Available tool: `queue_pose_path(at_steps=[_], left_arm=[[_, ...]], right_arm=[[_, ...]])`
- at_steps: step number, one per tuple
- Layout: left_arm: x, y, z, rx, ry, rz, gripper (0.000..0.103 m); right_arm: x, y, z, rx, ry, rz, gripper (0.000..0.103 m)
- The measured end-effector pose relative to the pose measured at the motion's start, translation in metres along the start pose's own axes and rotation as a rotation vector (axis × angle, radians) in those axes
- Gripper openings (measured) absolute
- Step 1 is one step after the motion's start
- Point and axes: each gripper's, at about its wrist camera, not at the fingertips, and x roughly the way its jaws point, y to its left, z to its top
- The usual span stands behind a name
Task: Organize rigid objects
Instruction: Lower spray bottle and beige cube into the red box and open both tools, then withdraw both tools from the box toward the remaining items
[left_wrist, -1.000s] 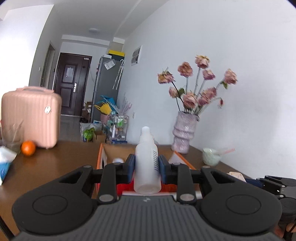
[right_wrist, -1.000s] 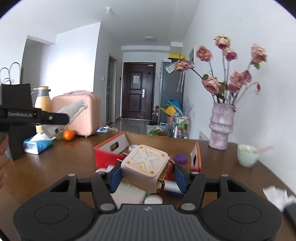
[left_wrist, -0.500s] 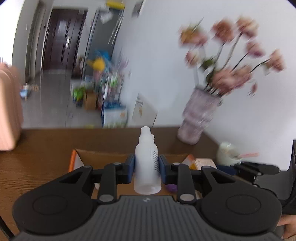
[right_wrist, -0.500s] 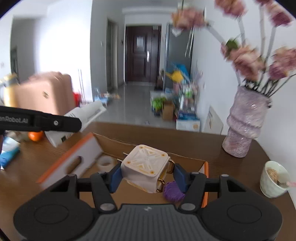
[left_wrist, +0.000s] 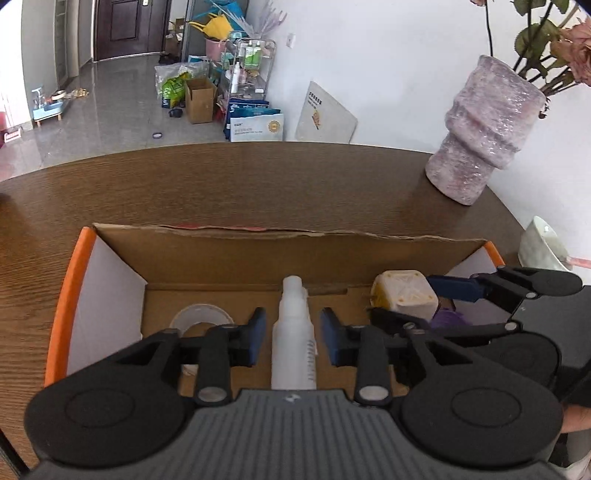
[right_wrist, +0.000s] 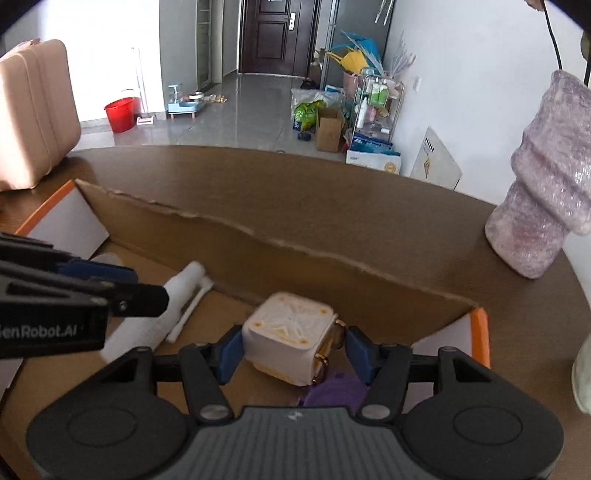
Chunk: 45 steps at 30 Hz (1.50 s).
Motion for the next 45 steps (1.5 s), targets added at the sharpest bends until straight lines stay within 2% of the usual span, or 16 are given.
queue_pose_path(at_steps=[4, 6, 7, 12, 15, 17, 19, 21, 26, 29, 32, 35, 39, 45], left_arm=[[-0.020, -0.003, 0.001, 0.029, -0.014, 0.015, 0.052], [-0.038, -0.004, -0.002, 0.042, -0.039, 0.028, 0.066], [-0.047, -0.005, -0.005, 0.048, -0.061, 0.039, 0.068], [-0.089, -0.011, -0.018, 0.092, -0.093, 0.095, 0.078], [-0.118, -0.014, -0.028, 0.111, -0.128, 0.110, 0.090], [-0.133, -0.018, -0.035, 0.142, -0.160, 0.118, 0.094], [-0.147, -0.021, -0.045, 0.167, -0.172, 0.143, 0.095], [-0.162, -0.023, -0.057, 0.165, -0.181, 0.159, 0.100], [-0.207, -0.021, -0.104, 0.156, -0.286, 0.159, 0.103], [-0.228, -0.024, -0.135, 0.178, -0.382, 0.210, 0.103], [-0.251, -0.030, -0.172, 0.205, -0.467, 0.241, 0.103], [-0.278, -0.034, -0.218, 0.204, -0.552, 0.211, 0.103], [-0.309, -0.042, -0.278, 0.246, -0.659, 0.150, 0.103], [-0.332, -0.050, -0.346, 0.182, -0.696, 0.157, 0.103]], right_arm=[[-0.021, -0.008, 0.000, 0.035, -0.047, 0.020, 0.072], [-0.038, -0.013, -0.005, 0.061, -0.074, 0.014, 0.081], [-0.048, -0.015, -0.009, 0.063, -0.082, 0.008, 0.084], [-0.096, -0.017, -0.022, 0.027, -0.091, -0.039, 0.084], [-0.128, -0.019, -0.033, 0.039, -0.130, -0.047, 0.089], [-0.143, -0.020, -0.044, 0.033, -0.152, -0.045, 0.094], [-0.159, -0.018, -0.055, 0.025, -0.168, -0.064, 0.095], [-0.176, -0.016, -0.066, 0.039, -0.186, -0.090, 0.095], [-0.217, -0.006, -0.104, 0.104, -0.254, -0.132, 0.098], [-0.242, 0.016, -0.135, 0.056, -0.322, -0.168, 0.098], [-0.270, 0.033, -0.168, 0.068, -0.415, -0.145, 0.098], [-0.298, 0.045, -0.208, 0.128, -0.511, -0.105, 0.098], [-0.320, 0.062, -0.257, 0.161, -0.567, -0.071, 0.100], [-0.332, 0.093, -0.329, 0.144, -0.614, -0.078, 0.100]])
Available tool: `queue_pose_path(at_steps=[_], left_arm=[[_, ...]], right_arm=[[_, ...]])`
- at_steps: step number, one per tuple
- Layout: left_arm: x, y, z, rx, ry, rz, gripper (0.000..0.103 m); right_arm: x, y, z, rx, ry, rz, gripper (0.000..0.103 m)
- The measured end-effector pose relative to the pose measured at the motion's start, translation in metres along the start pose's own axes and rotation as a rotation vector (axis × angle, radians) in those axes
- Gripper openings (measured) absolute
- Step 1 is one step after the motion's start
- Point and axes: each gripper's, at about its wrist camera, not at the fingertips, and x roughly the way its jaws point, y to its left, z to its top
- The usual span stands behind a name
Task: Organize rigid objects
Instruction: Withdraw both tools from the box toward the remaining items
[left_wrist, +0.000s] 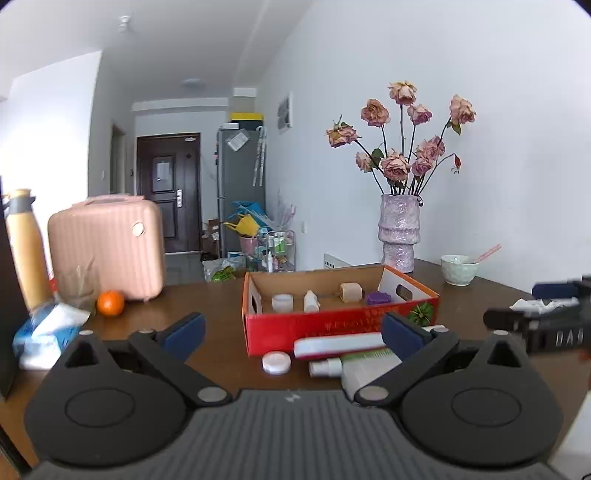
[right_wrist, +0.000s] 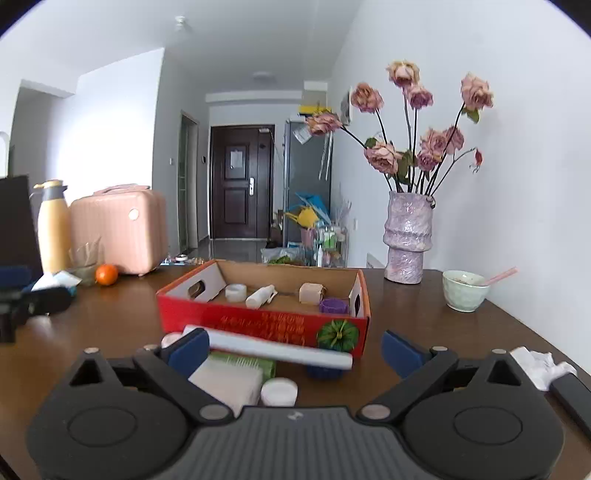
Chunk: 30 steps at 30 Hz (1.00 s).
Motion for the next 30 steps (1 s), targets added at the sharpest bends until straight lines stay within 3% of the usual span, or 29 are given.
queue_pose_path(at_steps=[5, 10, 15, 18, 21, 27, 30], left_arm=[[-0.036, -0.015, -0.032, 0.039, -0.036, 0.052, 0.103], [-0.059, -0.015, -0.057, 0.092, -0.038, 0.047, 0.103], [-0.077, -0.005, -0.064, 0.022, -0.081, 0.064, 0.103], [-0.074, -0.002, -0.068, 0.019, -0.072, 0.068, 0.103], [-0.066, 0.000, -0.070, 0.016, -0.058, 0.076, 0.103], [-0.042, 0.005, -0.074, -0.016, 0.013, 0.055, 0.103], [-0.029, 0.012, -0.075, -0.102, 0.036, 0.008, 0.103]], right_arm=[[-0.035, 0.014, -0.036, 0.025, -0.009, -0.016, 0.102], [-0.062, 0.021, -0.054, 0.030, -0.033, -0.013, 0.102], [-0.077, 0.024, -0.062, 0.019, -0.045, 0.011, 0.103], [-0.070, 0.022, -0.064, 0.039, 0.017, 0.081, 0.100], [-0.061, 0.017, -0.068, 0.090, 0.027, 0.049, 0.096], [-0.042, 0.006, -0.078, 0.167, 0.034, 0.113, 0.090], [-0.026, 0.004, -0.076, 0.172, 0.066, 0.082, 0.090]])
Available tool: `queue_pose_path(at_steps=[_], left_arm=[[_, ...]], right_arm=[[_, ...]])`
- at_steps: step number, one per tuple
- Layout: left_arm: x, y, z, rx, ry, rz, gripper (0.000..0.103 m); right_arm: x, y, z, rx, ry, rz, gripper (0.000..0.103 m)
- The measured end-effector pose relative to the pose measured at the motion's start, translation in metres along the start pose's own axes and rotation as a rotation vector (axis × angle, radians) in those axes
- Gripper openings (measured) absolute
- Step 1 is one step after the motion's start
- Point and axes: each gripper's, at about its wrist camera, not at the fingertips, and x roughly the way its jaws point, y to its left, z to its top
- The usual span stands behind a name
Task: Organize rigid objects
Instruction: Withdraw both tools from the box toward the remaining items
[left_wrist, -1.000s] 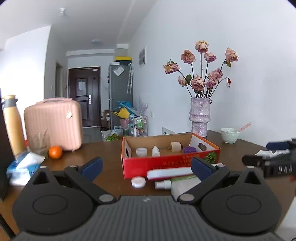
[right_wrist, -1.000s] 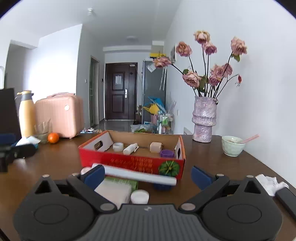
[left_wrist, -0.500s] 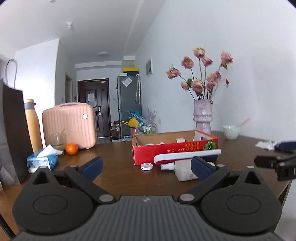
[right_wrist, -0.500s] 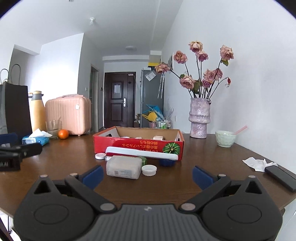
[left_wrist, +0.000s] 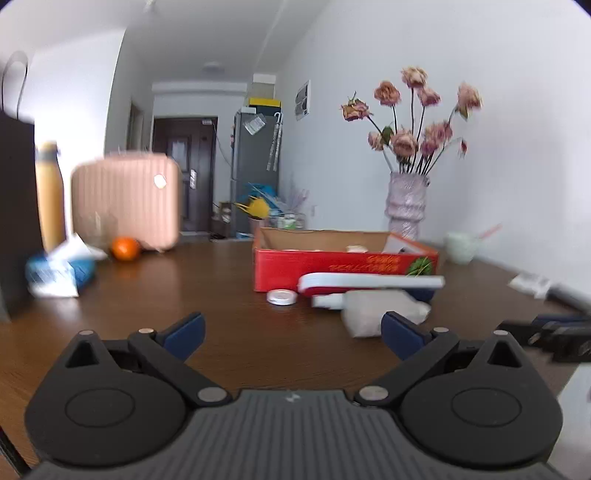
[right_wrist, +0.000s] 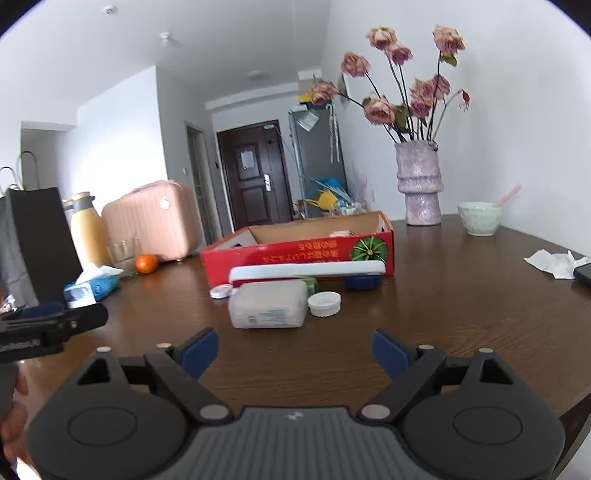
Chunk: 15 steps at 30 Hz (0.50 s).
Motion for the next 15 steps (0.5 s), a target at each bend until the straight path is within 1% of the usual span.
queue_pose_path(at_steps=[1, 2, 3, 4, 5, 7, 8, 10, 12, 13, 15], left_arm=[[0.006, 0.003, 0.001, -0.031, 0.021, -0.012, 0.103], [0.013, 0.004, 0.004, -0.035, 0.053, -0.024, 0.103], [0.019, 0.004, 0.006, -0.023, 0.068, -0.037, 0.103], [0.024, 0.003, 0.008, -0.001, 0.070, -0.041, 0.103], [0.029, 0.002, 0.009, 0.017, 0.058, -0.029, 0.103], [0.036, 0.000, 0.013, 0.034, 0.036, -0.012, 0.103], [0.041, 0.000, 0.016, 0.033, 0.042, -0.009, 0.103], [0.056, 0.003, 0.022, 0.010, 0.086, -0.014, 0.103], [0.072, 0.005, 0.026, -0.003, 0.140, -0.007, 0.103], [0.081, 0.006, 0.027, 0.001, 0.170, 0.004, 0.103], [0.096, 0.008, 0.028, 0.010, 0.215, 0.012, 0.103]], right_arm=[[0.007, 0.000, 0.002, -0.006, 0.011, -0.015, 0.090], [0.014, 0.000, 0.003, -0.016, 0.021, -0.024, 0.090], [0.020, -0.001, 0.005, -0.020, 0.033, -0.035, 0.089], [0.027, -0.002, 0.007, -0.021, 0.045, -0.045, 0.089], [0.033, -0.003, 0.008, -0.020, 0.058, -0.057, 0.089], [0.044, -0.006, 0.011, -0.023, 0.078, -0.076, 0.089], [0.049, -0.008, 0.013, -0.024, 0.088, -0.075, 0.089], [0.057, -0.011, 0.017, -0.021, 0.098, -0.062, 0.088], [0.066, -0.010, 0.021, -0.038, 0.108, -0.082, 0.084], [0.070, -0.011, 0.023, -0.048, 0.115, -0.090, 0.081], [0.081, -0.014, 0.026, -0.053, 0.125, -0.106, 0.079]])
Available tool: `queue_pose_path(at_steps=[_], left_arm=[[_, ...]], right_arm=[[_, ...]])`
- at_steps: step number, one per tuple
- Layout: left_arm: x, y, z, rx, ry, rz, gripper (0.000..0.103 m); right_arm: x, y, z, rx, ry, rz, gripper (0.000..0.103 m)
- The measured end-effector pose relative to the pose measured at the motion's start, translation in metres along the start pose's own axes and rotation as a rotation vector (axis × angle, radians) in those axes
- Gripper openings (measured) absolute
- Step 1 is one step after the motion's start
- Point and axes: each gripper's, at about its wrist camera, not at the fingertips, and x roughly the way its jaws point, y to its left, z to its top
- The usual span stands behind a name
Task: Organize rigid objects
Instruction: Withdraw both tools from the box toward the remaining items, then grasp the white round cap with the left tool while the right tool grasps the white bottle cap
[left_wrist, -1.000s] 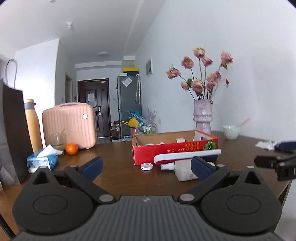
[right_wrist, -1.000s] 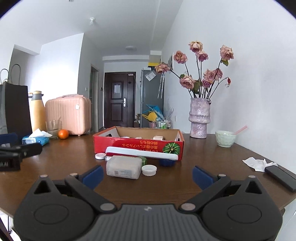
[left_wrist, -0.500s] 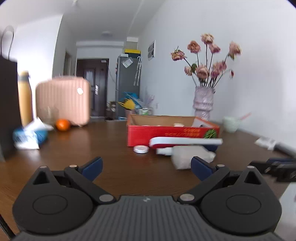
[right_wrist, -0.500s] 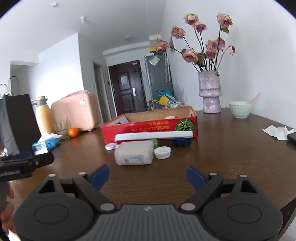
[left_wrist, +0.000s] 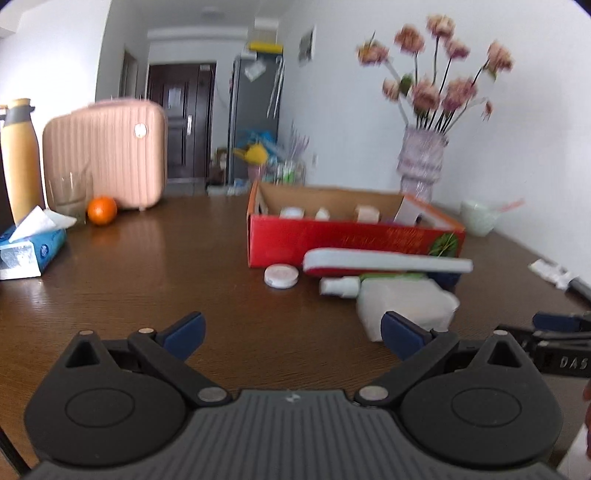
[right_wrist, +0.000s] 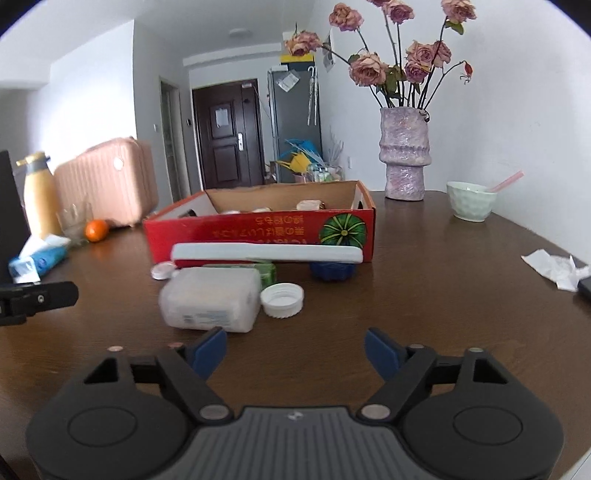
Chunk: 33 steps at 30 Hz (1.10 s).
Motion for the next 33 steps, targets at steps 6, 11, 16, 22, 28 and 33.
queue_pose_path(at_steps=[6, 11, 16, 22, 28, 33], left_arm=[[0.044, 0.012, 0.015, 0.022, 0.140, -0.012, 0.099], [0.082, 0.017, 0.028, 0.058, 0.191, -0.036, 0.098], [0.133, 0.034, 0.049, -0.060, 0.294, -0.084, 0.070], [0.167, 0.034, 0.058, -0.003, 0.284, -0.055, 0.063], [0.182, 0.027, 0.063, 0.046, 0.267, -0.055, 0.040], [0.171, 0.024, 0.059, 0.021, 0.268, -0.053, 0.039]], right_arm=[[0.035, -0.007, 0.020, -0.029, 0.080, -0.009, 0.072], [0.074, 0.001, 0.033, -0.118, 0.158, 0.027, 0.067], [0.104, 0.005, 0.045, -0.120, 0.199, 0.054, 0.054], [0.118, 0.004, 0.047, -0.110, 0.191, 0.061, 0.040], [0.120, 0.000, 0.047, -0.092, 0.178, 0.064, 0.039], [0.108, -0.004, 0.044, -0.077, 0.169, 0.060, 0.039]])
